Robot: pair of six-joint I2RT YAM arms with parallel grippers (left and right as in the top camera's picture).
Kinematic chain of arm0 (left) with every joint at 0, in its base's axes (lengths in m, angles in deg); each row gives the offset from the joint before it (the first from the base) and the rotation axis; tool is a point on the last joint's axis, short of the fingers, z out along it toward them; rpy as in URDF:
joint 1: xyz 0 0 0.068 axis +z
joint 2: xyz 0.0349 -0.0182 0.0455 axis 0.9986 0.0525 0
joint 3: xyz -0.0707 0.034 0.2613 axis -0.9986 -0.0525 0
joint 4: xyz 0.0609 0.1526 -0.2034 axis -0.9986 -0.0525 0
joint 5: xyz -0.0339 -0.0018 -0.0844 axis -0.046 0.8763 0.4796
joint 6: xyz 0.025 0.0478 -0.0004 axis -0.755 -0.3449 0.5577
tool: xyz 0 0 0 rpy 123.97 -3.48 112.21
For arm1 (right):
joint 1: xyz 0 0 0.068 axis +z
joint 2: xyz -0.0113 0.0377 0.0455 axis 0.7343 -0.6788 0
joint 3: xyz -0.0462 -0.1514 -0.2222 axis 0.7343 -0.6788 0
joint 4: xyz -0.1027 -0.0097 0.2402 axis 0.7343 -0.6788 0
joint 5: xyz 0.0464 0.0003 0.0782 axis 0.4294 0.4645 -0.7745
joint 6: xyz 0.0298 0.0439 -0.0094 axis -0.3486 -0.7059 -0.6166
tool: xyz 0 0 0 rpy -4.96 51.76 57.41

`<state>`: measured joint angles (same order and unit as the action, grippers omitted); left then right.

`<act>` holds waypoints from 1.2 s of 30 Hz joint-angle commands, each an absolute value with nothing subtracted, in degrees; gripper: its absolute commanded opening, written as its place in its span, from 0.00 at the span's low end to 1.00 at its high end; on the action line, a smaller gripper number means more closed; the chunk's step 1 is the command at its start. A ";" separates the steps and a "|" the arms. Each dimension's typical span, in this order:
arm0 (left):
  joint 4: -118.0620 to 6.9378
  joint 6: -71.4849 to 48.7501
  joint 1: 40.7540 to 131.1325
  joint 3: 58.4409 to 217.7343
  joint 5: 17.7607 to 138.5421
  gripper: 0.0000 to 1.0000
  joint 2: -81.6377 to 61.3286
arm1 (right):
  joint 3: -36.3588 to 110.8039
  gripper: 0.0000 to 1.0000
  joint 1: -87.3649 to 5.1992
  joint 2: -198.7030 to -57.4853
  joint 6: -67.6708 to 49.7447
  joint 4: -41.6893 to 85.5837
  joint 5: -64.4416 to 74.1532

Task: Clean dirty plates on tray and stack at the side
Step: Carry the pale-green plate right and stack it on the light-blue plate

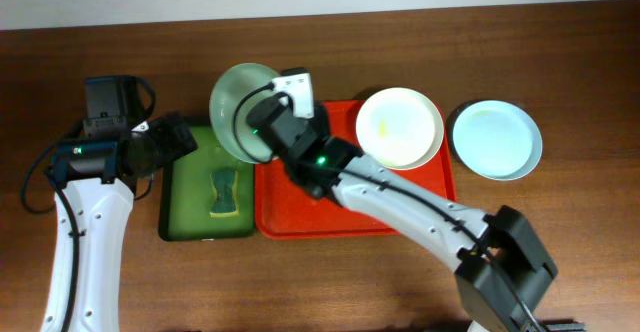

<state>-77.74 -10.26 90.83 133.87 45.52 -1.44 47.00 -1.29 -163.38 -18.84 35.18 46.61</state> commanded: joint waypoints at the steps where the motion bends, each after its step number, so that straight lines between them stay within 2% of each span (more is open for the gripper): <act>1: -77.65 -9.67 91.13 134.33 44.69 0.99 -1.68 | 47.38 0.04 -7.83 -157.00 -23.32 32.06 34.33; 6: -77.65 -9.67 91.13 134.33 44.69 0.99 -1.68 | 47.38 0.04 -25.86 -152.63 -28.39 22.24 10.59; 9: -77.65 -9.67 91.13 134.33 44.69 0.99 -1.68 | 47.38 0.04 -41.18 -152.61 -28.35 14.37 -0.18; 15: -77.65 -9.67 91.13 134.33 44.69 0.99 -1.68 | 47.31 0.04 -67.58 -152.63 -20.79 -1.14 0.67; 17: -77.65 -9.67 91.13 134.33 44.69 0.99 -1.68 | 47.13 0.04 -73.18 -152.91 -19.91 -4.64 7.58; 19: -77.65 -9.67 91.13 134.33 44.69 0.99 -1.68 | 47.13 0.04 -75.56 -154.38 -19.89 -6.65 13.50; 29: -77.65 -9.67 91.13 134.33 44.69 0.99 -1.68 | 37.95 0.05 -75.67 -158.75 -19.91 2.16 13.63; 30: -77.65 -9.67 91.13 134.33 44.69 0.99 -1.68 | 37.87 0.13 -75.67 -158.75 -19.91 2.72 13.61; 31: -77.65 -9.67 91.13 134.33 44.69 0.99 -1.68 | 37.87 0.29 -75.65 -158.75 -19.91 3.18 13.59; 32: -77.65 -9.67 91.13 134.33 44.69 0.99 -1.68 | 37.87 0.50 -75.65 -158.75 -19.80 3.16 13.54; 34: -77.65 -9.67 91.13 134.33 44.69 0.99 -1.68 | 37.87 0.69 -75.65 -158.75 -12.35 3.18 9.26; 35: -77.65 -9.67 91.13 134.33 44.69 0.99 -1.68 | 37.87 0.75 -75.58 -158.75 -8.02 3.20 6.57; 36: -77.65 -9.67 91.13 134.33 44.69 0.99 -1.68 | 37.87 0.75 -75.19 -158.75 -5.09 3.42 4.01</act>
